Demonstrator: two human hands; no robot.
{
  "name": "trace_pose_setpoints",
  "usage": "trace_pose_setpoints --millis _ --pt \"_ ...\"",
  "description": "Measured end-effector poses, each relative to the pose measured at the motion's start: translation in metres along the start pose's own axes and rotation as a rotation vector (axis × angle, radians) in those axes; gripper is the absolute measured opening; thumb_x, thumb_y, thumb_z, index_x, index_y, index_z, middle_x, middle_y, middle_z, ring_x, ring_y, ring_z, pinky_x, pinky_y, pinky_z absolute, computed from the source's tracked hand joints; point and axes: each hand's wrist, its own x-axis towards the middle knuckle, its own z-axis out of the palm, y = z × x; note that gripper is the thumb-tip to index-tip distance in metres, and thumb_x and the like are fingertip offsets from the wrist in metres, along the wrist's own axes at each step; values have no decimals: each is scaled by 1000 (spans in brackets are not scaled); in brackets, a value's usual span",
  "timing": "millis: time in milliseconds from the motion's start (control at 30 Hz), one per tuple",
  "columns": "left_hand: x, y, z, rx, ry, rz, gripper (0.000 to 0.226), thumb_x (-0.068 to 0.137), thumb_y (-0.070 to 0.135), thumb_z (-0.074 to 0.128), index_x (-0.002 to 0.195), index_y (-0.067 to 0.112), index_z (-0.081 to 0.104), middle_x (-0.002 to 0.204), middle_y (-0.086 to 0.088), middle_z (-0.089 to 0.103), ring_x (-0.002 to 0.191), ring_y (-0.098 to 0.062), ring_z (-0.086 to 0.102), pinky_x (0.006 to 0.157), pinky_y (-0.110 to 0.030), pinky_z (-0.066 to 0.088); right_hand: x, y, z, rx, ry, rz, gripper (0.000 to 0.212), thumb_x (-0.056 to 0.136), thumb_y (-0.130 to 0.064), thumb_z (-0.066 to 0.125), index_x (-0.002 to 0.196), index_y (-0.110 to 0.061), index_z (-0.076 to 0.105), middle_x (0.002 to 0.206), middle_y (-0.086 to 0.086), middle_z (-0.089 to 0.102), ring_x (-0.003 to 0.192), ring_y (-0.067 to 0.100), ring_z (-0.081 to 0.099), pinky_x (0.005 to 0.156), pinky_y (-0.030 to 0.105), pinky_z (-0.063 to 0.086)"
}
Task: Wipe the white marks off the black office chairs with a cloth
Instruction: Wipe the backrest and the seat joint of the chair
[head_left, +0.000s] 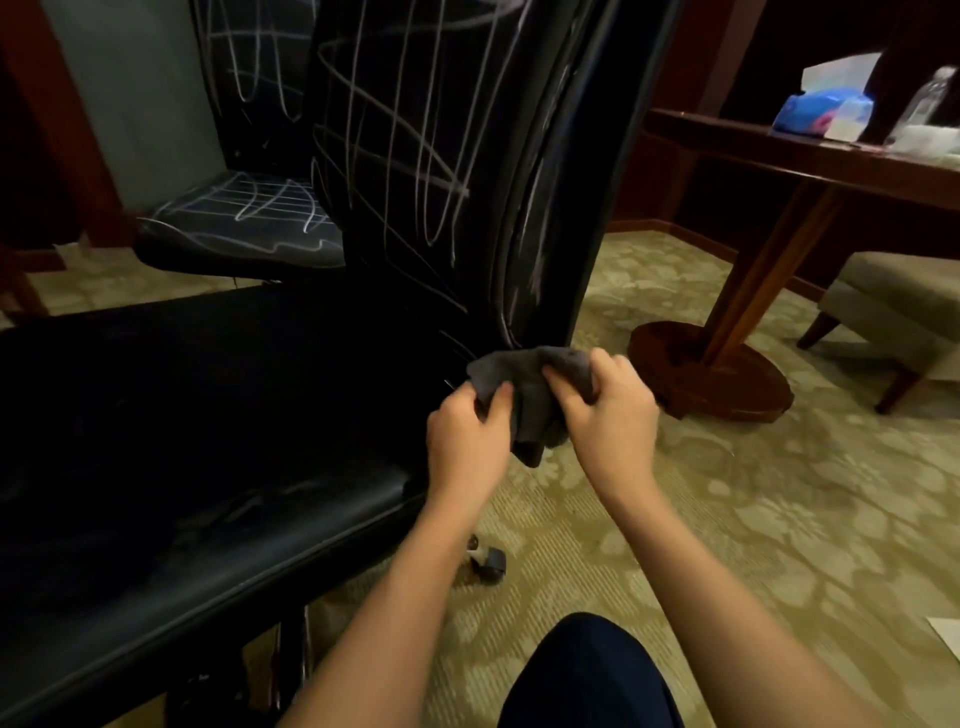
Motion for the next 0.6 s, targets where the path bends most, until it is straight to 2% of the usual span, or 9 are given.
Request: trace_pose_setpoints --millis 100,200,300,367,433,467,600 --pt "15 -25 -8 156 -81 -63 29 95 44 61 104 20 74 95 -3 74 96 -25 67 83 -37 54 -5 11 21 -157 -145 107 25 91 -46 62 80 -25 53 76 -6 45 77 24 57 61 31 31" --pt "15 -33 -11 185 -152 -65 27 93 43 64 100 19 76 90 -2 74 92 -23 69 82 -39 55 -25 26 37 -184 -216 185 22 92 -46 60 94 -25 63 83 -3 50 87 30 63 64 31 34" --pt "20 -31 -14 187 -176 -28 25 93 42 65 101 22 77 86 1 75 88 -21 70 81 -39 57 -27 25 38 -159 -153 232 25 90 -49 60 93 -25 66 84 -1 58 85 28 63 63 32 37" --pt "29 -25 -18 134 -162 -7 21 95 39 64 98 21 75 71 1 70 69 -18 69 64 -31 56 -17 15 34 -109 -61 201 26 90 -49 59 83 -23 61 79 -2 56 76 24 60 60 32 36" --pt "39 -16 -21 83 -161 -6 17 98 33 62 92 20 72 60 0 62 47 -8 59 47 -21 46 -6 2 32 -103 -9 146 24 90 -45 61 77 -26 55 76 -3 52 68 20 52 58 32 33" --pt "45 -12 -21 62 -174 -10 16 98 31 62 90 20 70 58 -1 61 42 -6 55 44 -17 42 -3 -3 33 -125 3 131 22 91 -42 61 79 -24 56 76 -3 51 66 19 50 58 32 32" --pt "54 -23 -19 73 -272 -20 21 99 31 60 90 15 70 54 -2 61 40 -9 55 44 -19 44 -10 -2 48 -159 23 196 21 92 -38 61 83 -21 57 76 -3 52 68 24 56 58 33 39"
